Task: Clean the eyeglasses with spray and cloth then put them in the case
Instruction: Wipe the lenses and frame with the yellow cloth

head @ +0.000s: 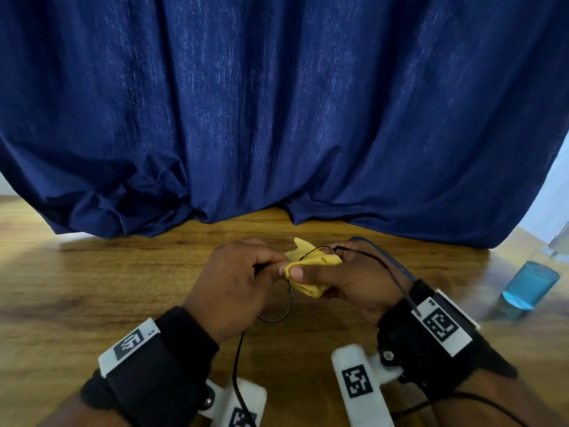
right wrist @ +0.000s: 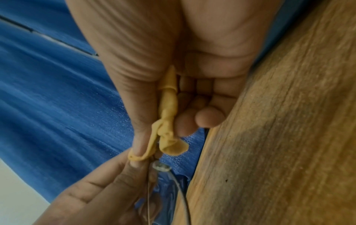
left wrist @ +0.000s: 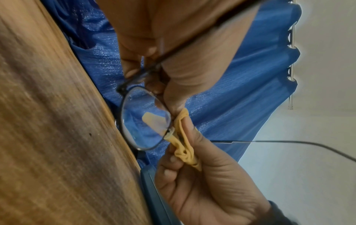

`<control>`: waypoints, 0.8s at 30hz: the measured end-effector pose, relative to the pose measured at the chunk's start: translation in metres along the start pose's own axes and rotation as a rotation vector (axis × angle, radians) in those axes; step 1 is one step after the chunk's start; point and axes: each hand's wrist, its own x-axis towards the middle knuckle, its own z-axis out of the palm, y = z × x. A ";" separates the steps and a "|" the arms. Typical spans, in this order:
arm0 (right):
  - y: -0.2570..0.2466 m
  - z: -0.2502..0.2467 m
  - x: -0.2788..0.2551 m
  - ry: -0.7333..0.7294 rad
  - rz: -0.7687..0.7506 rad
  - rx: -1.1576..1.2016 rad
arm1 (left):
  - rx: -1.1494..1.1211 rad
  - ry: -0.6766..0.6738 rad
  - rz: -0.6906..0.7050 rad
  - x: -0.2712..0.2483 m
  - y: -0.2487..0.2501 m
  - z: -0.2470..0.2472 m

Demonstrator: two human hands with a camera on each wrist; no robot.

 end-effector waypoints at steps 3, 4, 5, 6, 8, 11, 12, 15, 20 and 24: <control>-0.001 0.004 -0.001 0.042 -0.004 0.137 | -0.015 -0.020 -0.027 0.000 0.000 -0.001; -0.001 0.005 0.000 0.044 -0.001 0.191 | -0.023 -0.027 -0.034 0.001 0.000 -0.001; -0.001 0.006 0.000 0.042 0.000 0.264 | -0.032 -0.029 -0.040 0.001 0.000 -0.001; -0.003 0.007 0.000 0.044 -0.001 0.345 | -0.039 -0.026 -0.047 0.001 0.001 -0.002; -0.004 0.009 0.001 0.071 -0.007 0.454 | -0.048 -0.019 -0.053 0.001 0.002 -0.002; -0.003 0.012 0.003 0.121 -0.032 0.472 | -0.049 -0.021 -0.060 0.001 0.001 -0.002; -0.002 0.013 0.003 0.136 -0.046 0.450 | -0.053 -0.015 -0.067 0.001 0.001 -0.002; 0.002 0.016 0.003 0.190 -0.053 0.330 | -0.067 -0.021 -0.092 0.001 0.001 0.000; -0.001 0.012 0.000 0.211 -0.125 -0.129 | 0.013 -0.098 -0.068 -0.001 0.000 0.003; -0.002 0.010 -0.001 0.243 -0.119 -0.058 | -0.013 -0.146 -0.086 -0.001 0.001 0.002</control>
